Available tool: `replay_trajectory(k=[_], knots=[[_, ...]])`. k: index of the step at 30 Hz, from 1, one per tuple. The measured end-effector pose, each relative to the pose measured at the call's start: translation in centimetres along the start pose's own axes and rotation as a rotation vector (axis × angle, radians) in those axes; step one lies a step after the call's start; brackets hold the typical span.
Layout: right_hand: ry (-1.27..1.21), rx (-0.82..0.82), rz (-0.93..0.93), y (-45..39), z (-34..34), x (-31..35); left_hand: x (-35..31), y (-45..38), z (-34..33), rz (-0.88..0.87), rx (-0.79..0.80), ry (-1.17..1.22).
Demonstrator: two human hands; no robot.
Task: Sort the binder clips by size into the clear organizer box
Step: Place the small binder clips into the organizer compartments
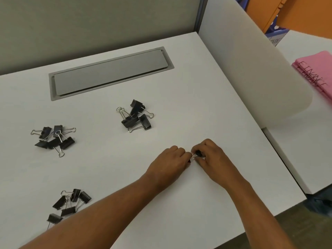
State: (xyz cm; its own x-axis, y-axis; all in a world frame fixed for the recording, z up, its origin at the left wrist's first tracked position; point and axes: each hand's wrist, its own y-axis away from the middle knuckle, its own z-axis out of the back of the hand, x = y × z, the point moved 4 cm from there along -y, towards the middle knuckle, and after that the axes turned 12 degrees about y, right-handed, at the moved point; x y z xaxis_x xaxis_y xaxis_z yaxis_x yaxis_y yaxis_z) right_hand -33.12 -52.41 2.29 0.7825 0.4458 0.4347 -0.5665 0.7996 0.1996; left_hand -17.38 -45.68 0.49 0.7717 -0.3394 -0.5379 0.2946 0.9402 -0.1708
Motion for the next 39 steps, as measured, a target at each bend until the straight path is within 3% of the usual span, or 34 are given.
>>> replay_trajectory(k=[6,10,14,19,29,33,39], knots=[[-0.117,-0.15,-0.254,2.0,0.3,0.8,-0.6,1.8,0.5,0.035,0.142,-0.276],[-0.516,-0.144,-0.489,4.0,-0.1,2.8,-0.6,2.0,1.5,0.144,0.105,-0.184],[-0.848,-0.114,-0.577,5.5,-1.1,6.1,-0.6,3.2,3.9,0.354,0.094,-0.058],[-0.949,-0.054,-0.551,6.2,-2.5,11.0,0.5,7.8,7.6,0.659,-0.193,0.406],[-0.831,0.199,-0.224,6.2,-6.3,27.0,-0.2,27.8,16.0,1.055,-0.778,1.35],[-0.816,0.258,-0.14,7.3,-9.2,35.4,0.0,37.7,19.4,1.072,-0.972,1.433],[-0.71,0.479,0.017,11.6,-16.5,48.8,0.7,52.8,24.0,1.108,-1.211,1.2]])
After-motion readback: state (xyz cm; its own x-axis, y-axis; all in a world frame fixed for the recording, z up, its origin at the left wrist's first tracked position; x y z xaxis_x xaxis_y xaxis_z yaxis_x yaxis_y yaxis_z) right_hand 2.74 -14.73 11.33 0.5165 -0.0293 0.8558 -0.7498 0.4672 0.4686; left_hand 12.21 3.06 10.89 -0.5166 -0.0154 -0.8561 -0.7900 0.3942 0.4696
